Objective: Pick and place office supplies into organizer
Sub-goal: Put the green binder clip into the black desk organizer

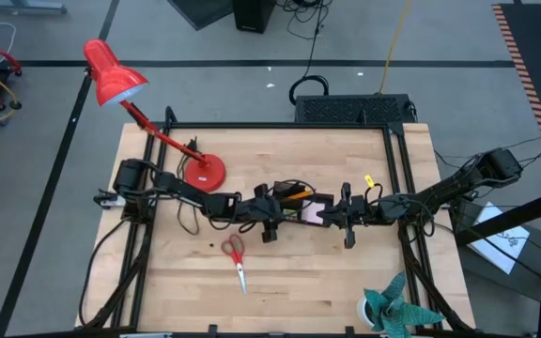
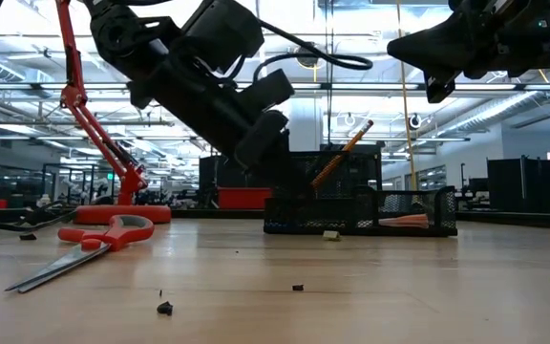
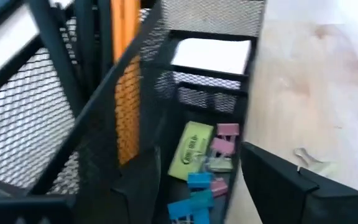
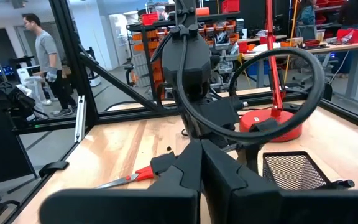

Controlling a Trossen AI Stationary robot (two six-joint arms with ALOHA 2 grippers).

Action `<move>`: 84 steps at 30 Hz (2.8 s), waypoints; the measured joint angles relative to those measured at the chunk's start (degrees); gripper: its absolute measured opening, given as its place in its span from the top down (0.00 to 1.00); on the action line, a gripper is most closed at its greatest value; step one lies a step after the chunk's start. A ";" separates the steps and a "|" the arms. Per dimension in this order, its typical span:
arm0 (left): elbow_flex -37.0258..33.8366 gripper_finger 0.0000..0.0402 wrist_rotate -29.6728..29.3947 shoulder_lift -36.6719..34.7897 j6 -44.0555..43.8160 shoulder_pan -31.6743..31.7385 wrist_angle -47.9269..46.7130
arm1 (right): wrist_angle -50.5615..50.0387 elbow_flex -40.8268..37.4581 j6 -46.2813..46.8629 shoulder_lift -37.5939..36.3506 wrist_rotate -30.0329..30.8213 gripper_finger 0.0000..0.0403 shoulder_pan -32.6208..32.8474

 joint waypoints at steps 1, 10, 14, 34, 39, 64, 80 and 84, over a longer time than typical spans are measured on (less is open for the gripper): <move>-0.01 0.45 0.96 -0.24 0.01 -0.23 -0.21 | -0.02 0.00 0.00 0.00 0.00 0.99 0.00; 1.34 0.54 7.14 -2.72 -11.13 -5.99 -2.44 | 0.05 0.00 0.00 0.01 -1.25 0.99 -0.02; 3.83 0.62 1.21 0.43 -13.70 -8.71 -4.64 | 0.90 -0.02 0.00 0.01 -1.25 0.99 -0.02; 14.25 0.50 -10.73 11.82 -22.84 -11.29 -14.14 | 0.21 -0.02 0.17 0.00 -1.29 0.99 -0.02; 13.92 0.51 -10.51 11.94 -27.26 -10.83 -14.74 | -0.33 -0.02 0.17 0.00 -1.33 0.99 -0.02; 13.88 0.72 -2.33 11.83 -9.79 -9.30 -13.47 | -0.04 -0.02 0.18 0.00 -1.31 0.99 -0.02; 13.99 0.77 9.27 11.70 -18.12 -4.34 -15.92 | -0.07 -0.02 0.00 0.00 -1.31 0.99 -0.01; 13.96 0.77 6.27 11.81 -14.39 -5.64 -16.25 | -0.07 -0.02 -0.01 0.00 -1.31 0.99 -0.02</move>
